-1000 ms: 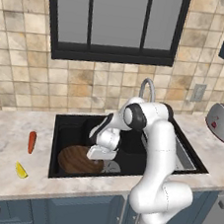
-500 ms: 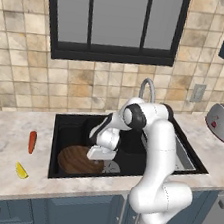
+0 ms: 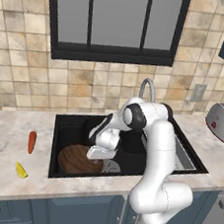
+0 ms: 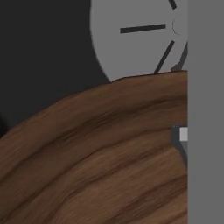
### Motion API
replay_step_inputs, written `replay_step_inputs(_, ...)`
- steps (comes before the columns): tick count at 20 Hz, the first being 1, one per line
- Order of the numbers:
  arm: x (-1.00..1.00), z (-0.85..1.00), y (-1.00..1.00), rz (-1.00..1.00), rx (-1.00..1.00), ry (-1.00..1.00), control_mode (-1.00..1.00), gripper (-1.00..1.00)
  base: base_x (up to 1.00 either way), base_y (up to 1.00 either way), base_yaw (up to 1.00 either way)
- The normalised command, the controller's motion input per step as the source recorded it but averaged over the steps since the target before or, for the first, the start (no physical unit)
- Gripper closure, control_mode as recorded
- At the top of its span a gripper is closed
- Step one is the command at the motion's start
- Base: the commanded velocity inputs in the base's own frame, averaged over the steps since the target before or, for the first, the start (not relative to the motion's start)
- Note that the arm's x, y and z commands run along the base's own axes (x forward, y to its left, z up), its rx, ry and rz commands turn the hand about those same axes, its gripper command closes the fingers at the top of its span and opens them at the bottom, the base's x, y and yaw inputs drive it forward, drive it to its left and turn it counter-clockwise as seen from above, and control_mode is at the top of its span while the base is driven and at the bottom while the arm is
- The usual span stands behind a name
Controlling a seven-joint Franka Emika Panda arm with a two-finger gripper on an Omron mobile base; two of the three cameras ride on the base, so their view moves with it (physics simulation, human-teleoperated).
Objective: Remove the carrot and lemon wedge from the sink. Then move the bowl and cup from the counter to the sink for washing.
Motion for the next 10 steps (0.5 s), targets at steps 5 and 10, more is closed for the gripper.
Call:
replay_step_inputs(5,-0.06,0.04,0.02,0.0,0.0,-0.11,-1.0,-1.0,0.0,0.0,0.0)
replay_step_inputs(10,-0.07,0.06,0.0,0.0,0.0,-0.05,-1.0,-1.0,0.0,0.0,0.0)
